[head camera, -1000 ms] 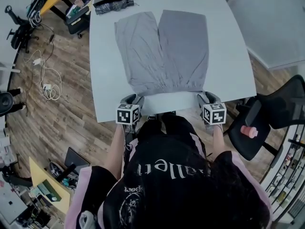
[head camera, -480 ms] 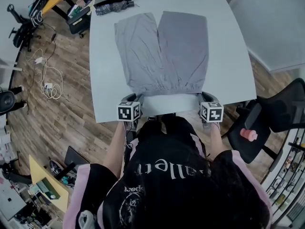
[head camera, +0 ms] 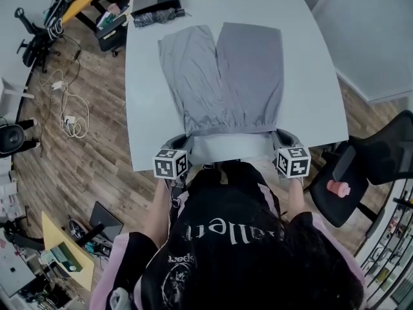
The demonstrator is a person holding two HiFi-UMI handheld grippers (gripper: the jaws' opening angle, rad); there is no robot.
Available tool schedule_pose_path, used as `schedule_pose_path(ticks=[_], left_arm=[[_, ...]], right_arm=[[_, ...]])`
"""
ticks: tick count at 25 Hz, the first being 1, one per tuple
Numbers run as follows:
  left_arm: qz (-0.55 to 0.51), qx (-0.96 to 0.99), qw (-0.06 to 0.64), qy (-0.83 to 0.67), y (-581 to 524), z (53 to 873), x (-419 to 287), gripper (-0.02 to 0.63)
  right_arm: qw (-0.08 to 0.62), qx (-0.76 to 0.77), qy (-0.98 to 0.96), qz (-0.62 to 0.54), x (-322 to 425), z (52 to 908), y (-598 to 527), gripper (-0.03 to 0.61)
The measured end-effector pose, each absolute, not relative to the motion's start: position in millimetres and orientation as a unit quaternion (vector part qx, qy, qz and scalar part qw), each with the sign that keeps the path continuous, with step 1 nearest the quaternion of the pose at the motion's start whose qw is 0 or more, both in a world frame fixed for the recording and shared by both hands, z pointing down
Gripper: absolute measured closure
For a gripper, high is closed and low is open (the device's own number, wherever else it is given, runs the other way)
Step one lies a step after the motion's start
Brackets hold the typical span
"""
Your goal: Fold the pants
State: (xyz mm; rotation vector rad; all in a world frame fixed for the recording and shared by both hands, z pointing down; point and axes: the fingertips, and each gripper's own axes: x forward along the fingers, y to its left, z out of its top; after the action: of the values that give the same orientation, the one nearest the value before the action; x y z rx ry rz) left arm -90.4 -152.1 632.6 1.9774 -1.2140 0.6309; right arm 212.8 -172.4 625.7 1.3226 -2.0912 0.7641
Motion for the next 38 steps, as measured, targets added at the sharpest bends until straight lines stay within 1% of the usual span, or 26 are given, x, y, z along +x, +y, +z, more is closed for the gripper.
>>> schedule_pose_path(ticks=[8, 14, 17, 19, 24, 31, 38], left_arm=[[0.151, 0.815, 0.295, -0.476, -176, 547, -89, 0.560], [0.057, 0.849, 0.253, -0.460, -191, 470, -79, 0.561], [0.006, 0.857, 0.239, -0.457, -198, 437, -85, 0.561], [-0.007, 0.858, 0.225, -0.462, -202, 421, -91, 0.561], [0.032, 0.859, 0.175, -0.480, -217, 410, -106, 0.561], [0.088, 0.864, 0.147, -0.474, -265, 417, -111, 0.561], [0.144, 0.861, 0.140, -0.467, -339, 452, -121, 0.561]], right_arm=[[0.225, 0.470, -0.819, 0.240, 200, 557, -189, 0.543], [0.191, 0.431, -0.861, 0.192, 182, 491, -197, 0.543], [0.177, 0.416, -0.877, 0.164, 179, 459, -202, 0.543], [0.169, 0.412, -0.882, 0.151, 180, 443, -206, 0.543], [0.159, 0.417, -0.885, 0.133, 192, 426, -223, 0.544], [0.162, 0.413, -0.887, 0.127, 196, 431, -279, 0.543], [0.180, 0.401, -0.888, 0.135, 190, 461, -363, 0.543]])
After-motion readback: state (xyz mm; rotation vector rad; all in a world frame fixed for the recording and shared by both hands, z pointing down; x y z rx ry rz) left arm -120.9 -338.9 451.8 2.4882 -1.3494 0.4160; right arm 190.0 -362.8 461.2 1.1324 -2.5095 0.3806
